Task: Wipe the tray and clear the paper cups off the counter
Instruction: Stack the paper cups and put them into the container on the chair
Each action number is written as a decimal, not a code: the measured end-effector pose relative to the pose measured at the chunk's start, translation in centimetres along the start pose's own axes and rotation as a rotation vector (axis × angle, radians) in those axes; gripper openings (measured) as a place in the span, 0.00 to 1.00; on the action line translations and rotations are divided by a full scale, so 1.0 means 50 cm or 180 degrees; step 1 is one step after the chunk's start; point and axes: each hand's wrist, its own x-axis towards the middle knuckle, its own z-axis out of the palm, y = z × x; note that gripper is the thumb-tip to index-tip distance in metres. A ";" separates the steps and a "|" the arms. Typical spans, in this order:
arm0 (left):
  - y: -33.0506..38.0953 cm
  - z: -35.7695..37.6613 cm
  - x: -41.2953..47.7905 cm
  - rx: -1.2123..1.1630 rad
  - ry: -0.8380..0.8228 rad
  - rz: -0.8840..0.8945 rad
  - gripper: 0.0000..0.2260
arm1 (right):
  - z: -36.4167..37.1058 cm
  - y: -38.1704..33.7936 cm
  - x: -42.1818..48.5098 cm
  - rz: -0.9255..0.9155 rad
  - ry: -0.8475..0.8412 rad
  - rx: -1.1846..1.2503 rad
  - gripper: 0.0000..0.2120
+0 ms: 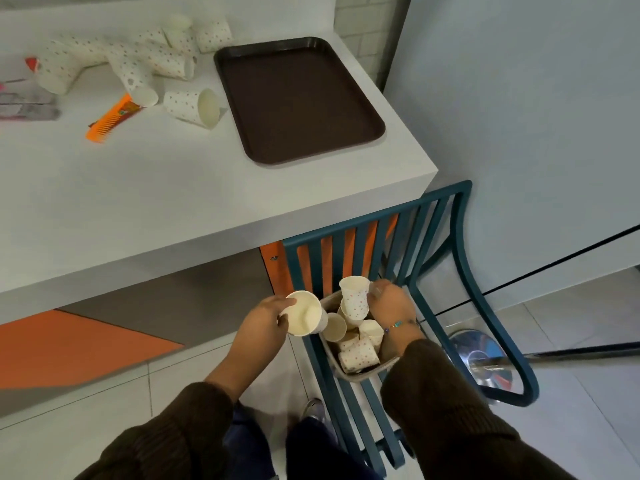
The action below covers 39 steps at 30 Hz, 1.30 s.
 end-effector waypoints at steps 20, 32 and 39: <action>0.104 0.096 -0.020 -0.0465 -0.1121 0.0707 0.21 | 0.020 0.028 -0.173 -0.0926 -0.0235 0.0093 0.33; 0.048 0.012 -0.013 -0.0893 -0.0364 0.0212 0.16 | -0.020 0.083 -0.065 -0.0003 -0.0170 0.0121 0.43; 0.032 -0.015 -0.024 -0.0949 -0.0260 0.0175 0.16 | -0.006 0.062 -0.062 -0.0115 -0.0066 0.0054 0.42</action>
